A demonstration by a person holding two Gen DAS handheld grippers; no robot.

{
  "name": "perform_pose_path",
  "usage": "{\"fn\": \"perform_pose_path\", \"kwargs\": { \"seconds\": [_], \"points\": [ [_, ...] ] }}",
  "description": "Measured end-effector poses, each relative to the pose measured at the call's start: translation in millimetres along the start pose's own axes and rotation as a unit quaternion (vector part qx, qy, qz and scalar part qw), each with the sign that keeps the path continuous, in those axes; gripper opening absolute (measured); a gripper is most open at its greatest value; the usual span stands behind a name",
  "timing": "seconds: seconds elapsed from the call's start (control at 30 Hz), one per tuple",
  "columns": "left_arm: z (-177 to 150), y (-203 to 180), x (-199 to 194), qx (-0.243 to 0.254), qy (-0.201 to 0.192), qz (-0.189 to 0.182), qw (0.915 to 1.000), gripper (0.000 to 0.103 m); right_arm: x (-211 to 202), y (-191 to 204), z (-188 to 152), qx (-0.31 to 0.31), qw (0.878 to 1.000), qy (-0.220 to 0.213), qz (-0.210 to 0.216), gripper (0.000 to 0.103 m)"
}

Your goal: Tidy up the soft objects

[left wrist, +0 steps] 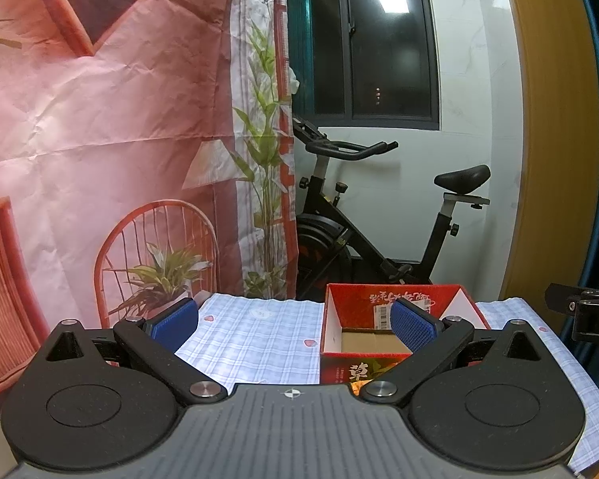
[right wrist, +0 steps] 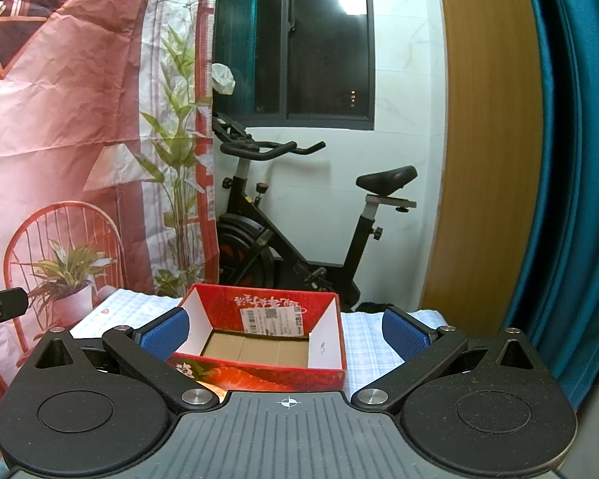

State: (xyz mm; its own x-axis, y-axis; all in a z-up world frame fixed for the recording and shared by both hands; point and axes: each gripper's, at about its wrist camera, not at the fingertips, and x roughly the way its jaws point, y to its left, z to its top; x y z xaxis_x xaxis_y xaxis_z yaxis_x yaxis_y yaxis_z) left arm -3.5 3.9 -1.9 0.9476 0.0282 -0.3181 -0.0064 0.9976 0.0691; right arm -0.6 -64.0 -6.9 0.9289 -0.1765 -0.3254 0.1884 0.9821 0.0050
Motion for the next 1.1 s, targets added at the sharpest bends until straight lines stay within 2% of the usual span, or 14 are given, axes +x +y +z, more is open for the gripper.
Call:
{"fn": "perform_pose_path", "kwargs": {
  "seconds": [1.1],
  "points": [
    [-1.7,-2.8,2.4,0.006,0.002,0.004,1.0000,0.103,-0.1,0.4,0.4,0.000,1.000,0.000,0.000,0.103]
  ]
}}
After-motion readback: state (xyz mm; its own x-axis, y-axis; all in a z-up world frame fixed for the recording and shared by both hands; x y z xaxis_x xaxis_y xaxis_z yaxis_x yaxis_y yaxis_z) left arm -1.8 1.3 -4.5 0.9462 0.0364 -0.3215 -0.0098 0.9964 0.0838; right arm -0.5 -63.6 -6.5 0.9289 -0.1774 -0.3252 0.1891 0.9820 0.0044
